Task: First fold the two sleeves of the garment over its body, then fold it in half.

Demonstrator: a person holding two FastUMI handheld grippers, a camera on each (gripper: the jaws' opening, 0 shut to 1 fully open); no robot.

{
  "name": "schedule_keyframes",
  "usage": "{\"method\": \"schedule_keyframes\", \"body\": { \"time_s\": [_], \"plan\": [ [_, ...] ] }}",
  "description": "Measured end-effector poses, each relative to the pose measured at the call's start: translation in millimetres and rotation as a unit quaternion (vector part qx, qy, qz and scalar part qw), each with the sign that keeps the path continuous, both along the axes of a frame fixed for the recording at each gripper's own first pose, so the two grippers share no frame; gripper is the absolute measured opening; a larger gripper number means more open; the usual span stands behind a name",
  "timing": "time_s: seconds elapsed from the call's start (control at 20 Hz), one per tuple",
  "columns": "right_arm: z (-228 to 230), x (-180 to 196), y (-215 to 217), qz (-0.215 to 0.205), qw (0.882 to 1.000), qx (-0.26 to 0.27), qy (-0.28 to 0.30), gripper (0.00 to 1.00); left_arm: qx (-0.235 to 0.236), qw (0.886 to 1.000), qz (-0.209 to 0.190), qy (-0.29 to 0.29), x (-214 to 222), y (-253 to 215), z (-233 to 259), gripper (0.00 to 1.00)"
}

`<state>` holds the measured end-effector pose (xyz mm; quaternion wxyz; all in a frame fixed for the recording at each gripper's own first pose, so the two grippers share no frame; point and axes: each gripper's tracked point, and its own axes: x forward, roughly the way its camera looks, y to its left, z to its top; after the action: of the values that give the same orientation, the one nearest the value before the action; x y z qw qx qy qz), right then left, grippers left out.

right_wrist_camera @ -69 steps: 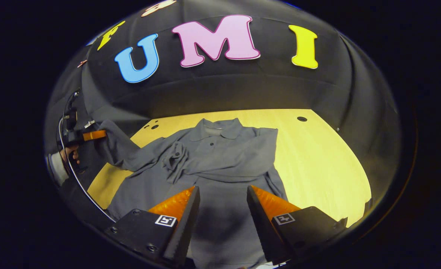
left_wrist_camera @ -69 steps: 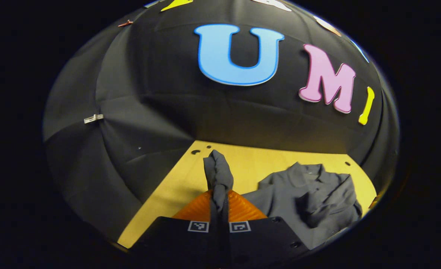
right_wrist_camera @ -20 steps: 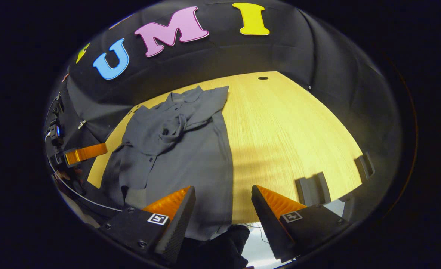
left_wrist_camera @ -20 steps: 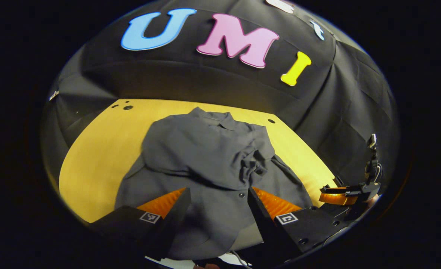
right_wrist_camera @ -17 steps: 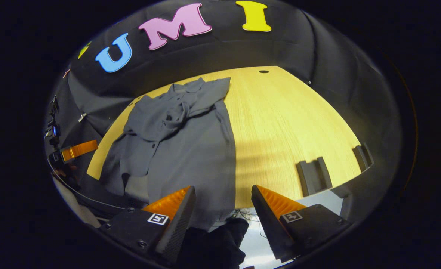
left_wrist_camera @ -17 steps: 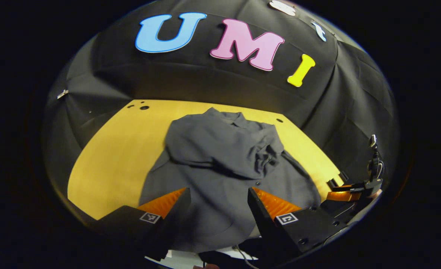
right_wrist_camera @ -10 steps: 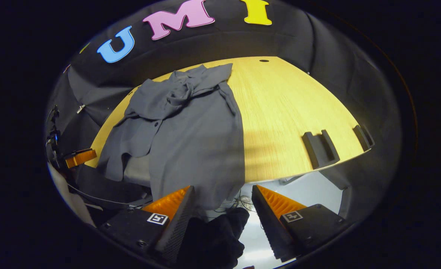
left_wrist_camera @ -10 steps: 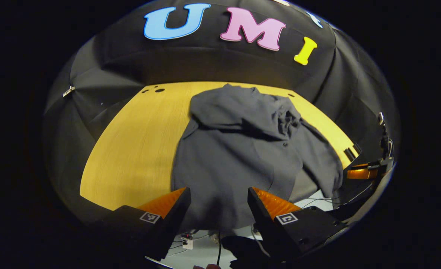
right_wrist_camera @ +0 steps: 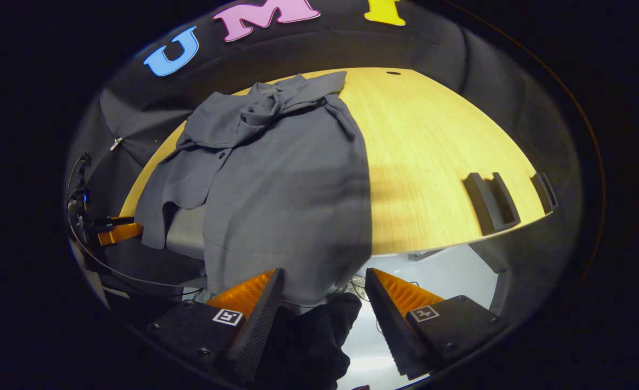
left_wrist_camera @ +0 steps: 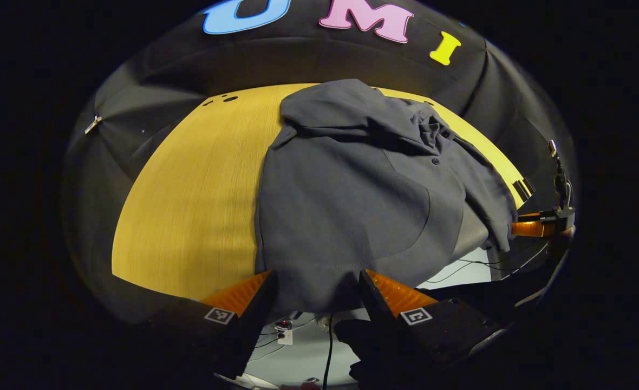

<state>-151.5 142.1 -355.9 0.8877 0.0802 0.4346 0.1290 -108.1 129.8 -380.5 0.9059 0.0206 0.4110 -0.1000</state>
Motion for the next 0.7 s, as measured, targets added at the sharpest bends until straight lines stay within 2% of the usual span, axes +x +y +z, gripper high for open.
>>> {"method": "schedule_keyframes", "body": {
  "time_s": [0.1,0.2,0.25,0.3,0.4,0.45,0.5,0.55,0.6,0.7],
  "plan": [
    [-9.5,3.1,3.4,0.007,1.000,-0.011,0.018,0.95,0.026,1.000,-0.005,0.007,-1.1,0.1,-0.6,0.97],
    [-22.6,5.6,13.0,0.002,0.999,-0.002,0.048,0.95,0.015,1.000,0.023,0.014,-0.6,2.9,-0.5,0.98],
    [-27.2,7.7,21.2,-0.001,0.998,0.008,0.062,0.80,0.017,0.999,0.025,0.016,1.1,2.7,0.2,0.96],
    [-31.6,10.4,31.7,0.005,0.997,0.024,0.077,0.82,0.017,0.999,0.018,0.023,0.9,-1.3,-3.0,0.95],
    [-29.7,12.4,47.7,0.026,0.996,0.032,0.084,0.39,0.016,1.000,-0.005,0.026,7.7,-7.7,0.6,0.54],
    [-26.1,11.0,50.8,0.045,0.996,0.018,0.072,0.17,0.010,0.999,-0.010,0.029,11.7,-9.9,1.5,0.34],
    [-22.0,9.9,53.9,0.065,0.996,0.004,0.057,0.11,0.009,0.999,-0.008,0.035,12.8,-9.3,2.8,0.13],
    [-15.2,3.7,52.7,0.080,0.996,-0.004,0.044,0.11,0.005,0.999,-0.006,0.041,14.3,-8.8,2.2,0.06],
    [-6.8,0.0,51.1,0.088,0.996,-0.001,0.032,0.11,-0.003,0.999,-0.004,0.045,14.8,-10.3,3.8,0.06],
    [15.3,-0.6,44.8,0.078,0.997,0.015,0.008,0.08,-0.026,0.999,0.004,0.043,14.8,-12.1,13.5,0.05]
  ]
}}
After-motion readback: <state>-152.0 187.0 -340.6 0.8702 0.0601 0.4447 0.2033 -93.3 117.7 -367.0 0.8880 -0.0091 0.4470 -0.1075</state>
